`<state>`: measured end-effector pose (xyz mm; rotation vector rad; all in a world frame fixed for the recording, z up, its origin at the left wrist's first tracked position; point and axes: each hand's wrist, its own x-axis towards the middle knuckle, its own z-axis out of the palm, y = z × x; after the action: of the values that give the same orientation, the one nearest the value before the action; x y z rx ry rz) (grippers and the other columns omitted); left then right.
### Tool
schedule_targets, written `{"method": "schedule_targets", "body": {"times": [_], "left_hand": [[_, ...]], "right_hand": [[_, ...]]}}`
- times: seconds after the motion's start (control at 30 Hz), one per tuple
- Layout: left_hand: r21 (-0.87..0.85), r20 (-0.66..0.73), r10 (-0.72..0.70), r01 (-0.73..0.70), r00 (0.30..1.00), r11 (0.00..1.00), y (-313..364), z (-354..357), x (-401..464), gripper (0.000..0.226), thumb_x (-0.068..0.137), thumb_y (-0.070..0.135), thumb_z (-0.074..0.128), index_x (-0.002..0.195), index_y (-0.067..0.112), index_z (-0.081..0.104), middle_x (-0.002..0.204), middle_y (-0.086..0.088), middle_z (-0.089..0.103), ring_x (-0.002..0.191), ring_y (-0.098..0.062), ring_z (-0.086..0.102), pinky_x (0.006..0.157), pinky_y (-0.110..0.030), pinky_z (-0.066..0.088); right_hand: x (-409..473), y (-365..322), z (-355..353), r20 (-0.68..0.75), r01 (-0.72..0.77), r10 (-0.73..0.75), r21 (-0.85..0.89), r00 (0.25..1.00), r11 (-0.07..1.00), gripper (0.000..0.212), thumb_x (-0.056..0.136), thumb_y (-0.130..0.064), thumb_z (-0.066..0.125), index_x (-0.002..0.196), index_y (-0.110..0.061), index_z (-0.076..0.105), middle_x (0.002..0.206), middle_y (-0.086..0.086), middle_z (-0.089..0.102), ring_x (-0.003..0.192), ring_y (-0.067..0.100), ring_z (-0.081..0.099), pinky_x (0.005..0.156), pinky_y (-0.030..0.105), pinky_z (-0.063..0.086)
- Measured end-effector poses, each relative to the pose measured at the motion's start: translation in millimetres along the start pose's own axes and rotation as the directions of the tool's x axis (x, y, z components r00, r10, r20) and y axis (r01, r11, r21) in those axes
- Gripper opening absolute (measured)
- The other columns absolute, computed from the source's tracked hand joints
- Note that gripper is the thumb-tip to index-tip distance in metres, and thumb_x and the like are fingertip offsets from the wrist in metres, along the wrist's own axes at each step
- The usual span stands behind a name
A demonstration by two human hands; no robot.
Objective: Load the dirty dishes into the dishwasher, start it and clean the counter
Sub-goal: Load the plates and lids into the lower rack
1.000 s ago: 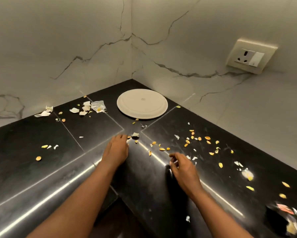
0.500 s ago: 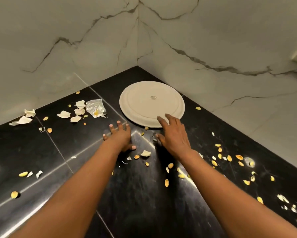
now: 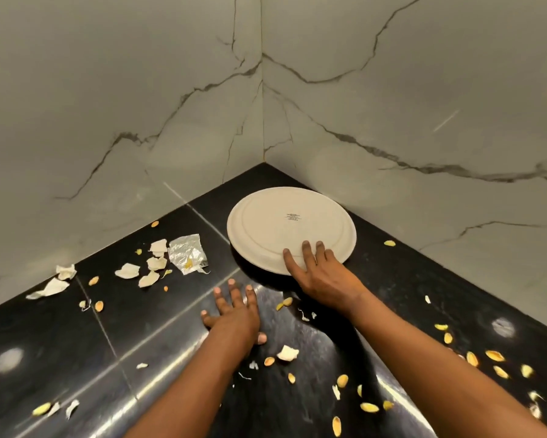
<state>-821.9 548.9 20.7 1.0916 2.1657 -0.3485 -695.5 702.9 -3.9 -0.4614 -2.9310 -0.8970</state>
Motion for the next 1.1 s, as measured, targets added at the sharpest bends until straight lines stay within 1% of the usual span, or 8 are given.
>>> {"method": "schedule_targets", "body": {"times": [0.07, 0.17, 0.33, 0.47, 0.63, 0.73, 0.87, 1.1], "left_hand": [[0.007, 0.004, 0.009, -0.009, 1.0, 1.0, 0, 1, -1, 0.097, 0.094, 0.039, 0.054, 0.147, 0.016, -0.024, 0.148, -0.016, -0.038, 0.137, -0.044, -0.029, 0.11, -0.067, 0.005], [0.012, 0.002, 0.021, -0.021, 1.0, 1.0, 0, 1, -1, 0.097, 0.094, 0.04, 0.053, 0.147, 0.015, -0.024, 0.148, -0.017, -0.039, 0.136, -0.044, -0.029, 0.11, -0.068, 0.004], [0.015, -0.008, 0.024, -0.024, 1.0, 1.0, -2, 1, 1, 0.098, 0.093, 0.041, 0.054, 0.147, 0.015, -0.024, 0.148, -0.018, -0.038, 0.136, -0.045, -0.029, 0.109, -0.068, 0.004], [0.031, -0.036, 0.035, -0.034, 0.999, 0.999, -3, 3, 2, 0.1, 0.092, 0.042, 0.055, 0.147, 0.014, -0.023, 0.148, -0.019, -0.037, 0.136, -0.046, -0.028, 0.109, -0.069, 0.004], [0.055, -0.107, 0.041, -0.035, 0.993, 0.998, -6, 9, 1, 0.099, 0.091, 0.045, 0.057, 0.149, 0.013, -0.017, 0.152, -0.019, -0.029, 0.139, -0.047, -0.021, 0.107, -0.069, 0.009], [0.087, -0.183, 0.045, -0.029, 0.982, 0.996, -7, 11, -1, 0.094, 0.09, 0.047, 0.058, 0.151, 0.015, -0.006, 0.156, -0.019, -0.02, 0.141, -0.047, -0.013, 0.106, -0.067, 0.019], [0.079, -0.223, 0.026, -0.009, 0.975, 0.997, -5, 8, -6, 0.085, 0.089, 0.044, 0.06, 0.15, 0.019, 0.005, 0.157, -0.017, -0.013, 0.143, -0.045, -0.007, 0.101, -0.061, 0.031], [0.057, -0.508, 0.08, -0.059, 0.858, 0.997, -1, 49, -25, 0.048, 0.098, 0.021, 0.047, 0.141, 0.02, 0.028, 0.156, -0.013, 0.016, 0.143, -0.037, 0.015, 0.104, -0.056, 0.033]], "right_hand": [[13, 8, -14, -0.048, -0.078, 0.079, 0.028, 0.996, 0.997, 0.039, 0.095, -0.013, 0.031, 0.128, -0.002, 0.048, 0.107, 0.03, 0.063, 0.084, 0.047, 0.065, 0.064, 0.045, 0.054], [36, 27, -35, -0.031, -0.302, 0.309, 0.151, 0.95, 0.941, 0.031, 0.084, -0.005, 0.051, 0.114, -0.005, 0.058, 0.101, 0.018, 0.058, 0.083, 0.035, 0.059, 0.061, 0.042, 0.048], [43, 43, -39, 0.15, -0.549, 0.537, 0.386, 0.83, 0.741, 0.045, 0.092, -0.007, 0.048, 0.136, -0.015, 0.042, 0.129, 0.015, 0.05, 0.119, 0.036, 0.045, 0.096, 0.047, 0.041], [30, 45, -50, -0.02, -0.53, 0.724, 0.666, 0.69, 0.524, 0.046, 0.085, 0.003, 0.052, 0.125, -0.017, 0.06, 0.105, 0.011, 0.066, 0.094, 0.035, 0.061, 0.075, 0.041, 0.05], [11, 43, -69, 0.017, -0.444, 0.881, 0.868, 0.473, 0.222, 0.018, 0.096, -0.021, 0.059, 0.108, -0.032, 0.068, 0.072, -0.002, 0.065, 0.062, 0.018, 0.058, 0.055, 0.037, 0.05], [-5, 39, -88, 0.036, -0.346, 0.94, 0.934, 0.338, 0.089, 0.017, 0.093, -0.026, 0.064, 0.108, -0.028, 0.07, 0.075, -0.004, 0.067, 0.068, 0.017, 0.06, 0.06, 0.04, 0.054], [-28, 30, -106, 0.091, -0.317, 0.956, 0.949, 0.279, 0.002, 0.014, 0.091, -0.026, 0.067, 0.104, -0.025, 0.071, 0.072, -0.007, 0.064, 0.068, 0.01, 0.058, 0.063, 0.038, 0.052], [-76, 19, -118, 0.48, -0.011, 0.875, 0.877, 0.07, -0.48, 0.006, 0.086, -0.017, 0.072, 0.091, -0.019, 0.07, 0.086, -0.003, 0.071, 0.082, 0.015, 0.068, 0.075, 0.035, 0.055]]}}
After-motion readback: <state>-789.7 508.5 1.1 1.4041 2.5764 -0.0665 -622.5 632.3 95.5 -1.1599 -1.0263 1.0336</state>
